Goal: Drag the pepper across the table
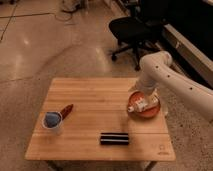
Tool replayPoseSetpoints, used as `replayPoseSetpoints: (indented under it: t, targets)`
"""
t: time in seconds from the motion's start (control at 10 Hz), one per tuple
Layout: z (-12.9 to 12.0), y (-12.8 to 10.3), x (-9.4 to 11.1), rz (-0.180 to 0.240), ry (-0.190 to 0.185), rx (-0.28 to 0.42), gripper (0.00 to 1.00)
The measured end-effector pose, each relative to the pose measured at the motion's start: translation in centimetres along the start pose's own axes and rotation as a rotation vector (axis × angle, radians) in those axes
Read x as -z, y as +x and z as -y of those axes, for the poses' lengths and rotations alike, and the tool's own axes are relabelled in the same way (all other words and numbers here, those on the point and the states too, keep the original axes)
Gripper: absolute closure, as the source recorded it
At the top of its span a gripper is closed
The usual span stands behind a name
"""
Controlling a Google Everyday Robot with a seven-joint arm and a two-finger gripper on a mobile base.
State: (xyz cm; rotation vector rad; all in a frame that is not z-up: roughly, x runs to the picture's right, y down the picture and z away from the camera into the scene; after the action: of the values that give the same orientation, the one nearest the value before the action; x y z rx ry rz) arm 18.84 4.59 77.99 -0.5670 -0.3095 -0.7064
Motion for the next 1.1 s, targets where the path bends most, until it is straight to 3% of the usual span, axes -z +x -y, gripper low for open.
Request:
replayPoseSetpoints:
  t: [0.4,0.9,1.1]
  targets:
    - [0.5,0.6,0.1,-0.008,-0.001,-0.015,0.20]
    - [8.5,2.4,1.2,-0.049,0.011,0.014,0.20]
    - [12.0,2.6,1.0,-0.045,0.021,0.030,0.20]
